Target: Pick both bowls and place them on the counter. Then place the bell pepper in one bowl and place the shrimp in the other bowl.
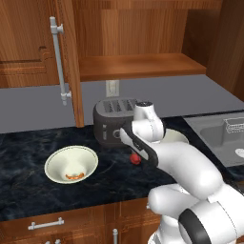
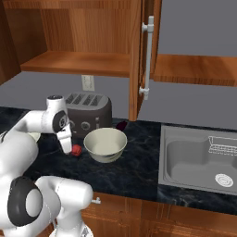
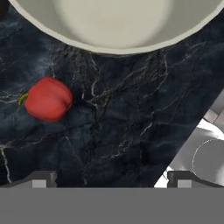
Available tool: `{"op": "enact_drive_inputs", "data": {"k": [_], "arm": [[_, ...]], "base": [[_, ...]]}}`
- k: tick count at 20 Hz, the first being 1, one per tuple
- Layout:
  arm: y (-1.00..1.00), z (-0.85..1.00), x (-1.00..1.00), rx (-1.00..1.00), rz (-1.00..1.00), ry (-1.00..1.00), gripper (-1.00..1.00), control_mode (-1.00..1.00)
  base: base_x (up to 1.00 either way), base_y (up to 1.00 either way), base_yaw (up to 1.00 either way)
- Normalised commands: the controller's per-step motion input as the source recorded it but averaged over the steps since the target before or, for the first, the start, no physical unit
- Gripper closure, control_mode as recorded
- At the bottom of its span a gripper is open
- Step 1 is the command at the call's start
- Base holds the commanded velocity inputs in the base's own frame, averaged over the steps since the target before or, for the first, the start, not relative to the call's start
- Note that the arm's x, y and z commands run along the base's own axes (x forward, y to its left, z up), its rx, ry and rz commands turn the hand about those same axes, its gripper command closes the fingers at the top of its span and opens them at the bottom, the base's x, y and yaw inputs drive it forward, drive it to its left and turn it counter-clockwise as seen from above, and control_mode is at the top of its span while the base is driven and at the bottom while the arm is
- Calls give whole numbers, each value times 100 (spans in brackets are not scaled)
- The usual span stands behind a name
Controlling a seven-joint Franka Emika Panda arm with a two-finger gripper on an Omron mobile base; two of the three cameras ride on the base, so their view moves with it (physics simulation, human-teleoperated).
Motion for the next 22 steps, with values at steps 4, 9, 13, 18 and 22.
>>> {"op": "enact_drive_inputs", "data": {"k": [4,9,13,18,22], "arm": [[-1,-3,36,0,0,0,-100,-100],[0,-7,37,0,0,0,-100,-100],[0,-13,26,0,0,0,-100,-100],[0,-19,13,0,0,0,-100,-100],[0,-24,13,0,0,0,-100,-100]], "base": [[0,0,0],[0,0,0],[0,0,0],[0,0,0],[0,0,0]]}}
